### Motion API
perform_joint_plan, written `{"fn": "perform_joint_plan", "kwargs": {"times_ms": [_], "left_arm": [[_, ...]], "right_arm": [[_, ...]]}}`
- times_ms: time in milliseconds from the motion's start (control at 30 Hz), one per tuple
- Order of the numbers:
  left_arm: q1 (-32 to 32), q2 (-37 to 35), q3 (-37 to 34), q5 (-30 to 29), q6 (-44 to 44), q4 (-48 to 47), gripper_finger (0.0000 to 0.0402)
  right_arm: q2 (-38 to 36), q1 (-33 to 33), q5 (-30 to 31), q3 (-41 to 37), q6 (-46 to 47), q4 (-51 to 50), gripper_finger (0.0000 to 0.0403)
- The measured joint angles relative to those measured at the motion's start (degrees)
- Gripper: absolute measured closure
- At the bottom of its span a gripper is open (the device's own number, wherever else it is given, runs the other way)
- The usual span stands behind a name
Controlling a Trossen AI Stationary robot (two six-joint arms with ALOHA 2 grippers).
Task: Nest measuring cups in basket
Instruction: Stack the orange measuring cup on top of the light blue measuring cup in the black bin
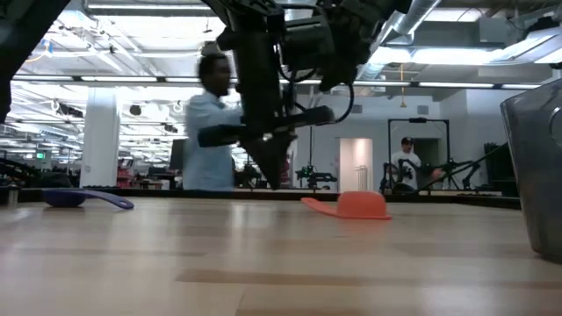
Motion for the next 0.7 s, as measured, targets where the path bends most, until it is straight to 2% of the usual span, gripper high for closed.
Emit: {"fn": "perform_joint_plan", "kwargs": {"times_ms": [233, 333, 567, 700], "left_arm": [[0.0, 0.0, 0.4, -1.0, 2.8, -10.4, 0.0401], [-0.6, 0.0, 0.4, -3.9, 3.1, -15.2, 0.0401], [-4.9, -0.6, 0.4, -12.7, 5.0, -34.6, 0.0401], [-8.0, -0.6, -0.6, -15.3, 4.4, -43.7, 0.0401]], "right_arm": [[-1.6, 0.0, -0.1, 0.1, -4.9, -9.7, 0.0365], [-1.8, 0.0, -0.1, 0.0, -4.6, -14.6, 0.0365], [-1.9, 1.1, 0.3, -0.5, 4.8, -17.8, 0.0365], [-1.8, 2.6, 1.5, -0.4, 11.1, -16.2, 0.0365]]}}
